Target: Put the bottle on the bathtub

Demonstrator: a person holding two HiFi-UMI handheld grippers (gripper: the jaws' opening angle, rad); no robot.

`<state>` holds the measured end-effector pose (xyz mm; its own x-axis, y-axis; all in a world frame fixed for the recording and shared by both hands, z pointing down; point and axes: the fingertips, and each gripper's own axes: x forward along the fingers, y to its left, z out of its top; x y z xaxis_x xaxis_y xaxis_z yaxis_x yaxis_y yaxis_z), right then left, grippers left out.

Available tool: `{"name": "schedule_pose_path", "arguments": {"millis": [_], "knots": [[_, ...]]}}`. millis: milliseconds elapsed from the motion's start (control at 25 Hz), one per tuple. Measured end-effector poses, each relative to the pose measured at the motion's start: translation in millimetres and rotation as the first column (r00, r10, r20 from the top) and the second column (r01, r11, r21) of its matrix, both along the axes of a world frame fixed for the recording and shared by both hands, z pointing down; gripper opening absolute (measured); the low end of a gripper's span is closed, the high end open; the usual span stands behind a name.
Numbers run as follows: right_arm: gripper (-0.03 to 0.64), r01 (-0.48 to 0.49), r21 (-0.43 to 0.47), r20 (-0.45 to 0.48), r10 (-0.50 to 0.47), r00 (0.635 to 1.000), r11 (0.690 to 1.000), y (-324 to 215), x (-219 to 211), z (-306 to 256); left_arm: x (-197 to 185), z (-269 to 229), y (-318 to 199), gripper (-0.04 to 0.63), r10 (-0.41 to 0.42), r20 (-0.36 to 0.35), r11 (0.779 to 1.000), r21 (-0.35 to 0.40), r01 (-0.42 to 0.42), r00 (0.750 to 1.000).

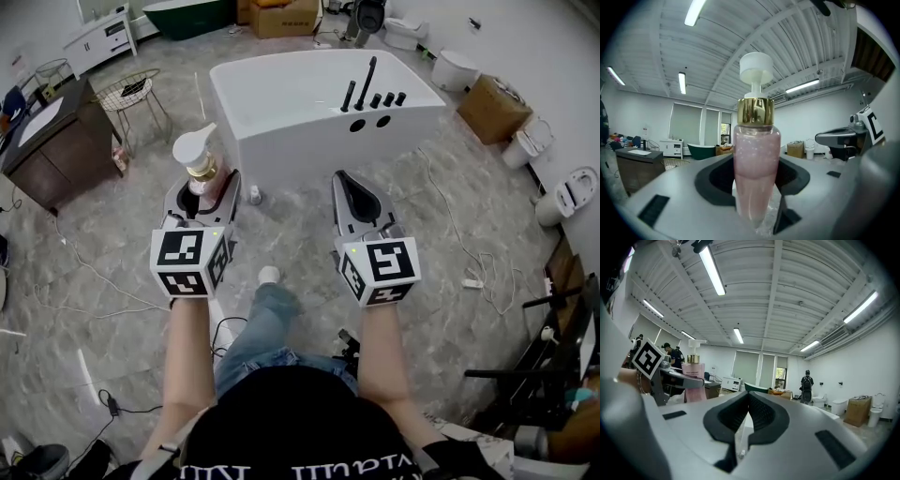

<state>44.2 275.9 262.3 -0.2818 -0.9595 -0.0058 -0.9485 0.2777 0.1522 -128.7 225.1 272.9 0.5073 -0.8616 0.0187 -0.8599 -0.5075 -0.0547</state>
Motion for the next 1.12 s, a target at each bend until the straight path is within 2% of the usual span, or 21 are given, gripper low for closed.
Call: {"name": "schedule_pose_path", "arguments": {"millis": [360,640,1120], "knots": [[0.017,-0.017,-0.035,-0.003,0.017,1.000,0.999,-96,27,8,22,12,-101,0.221,0.014,-0.006,0.999,-0.032,-0.014,1.000],[0.017,0.015,-0.066,-0.080,-0.021,0.997,0.998,-199,29,17,29,23,-205,0.221,0.000,-0.039,0.998,-0.059,-0.002,0.999],[0.017,0.021,-0.142,-0.058,-0.029,0.998,0.990,-390,32,34,32,46,-391,0.221,-0.014,-0.052,0.988,-0.152,0.006,0.999]]}}
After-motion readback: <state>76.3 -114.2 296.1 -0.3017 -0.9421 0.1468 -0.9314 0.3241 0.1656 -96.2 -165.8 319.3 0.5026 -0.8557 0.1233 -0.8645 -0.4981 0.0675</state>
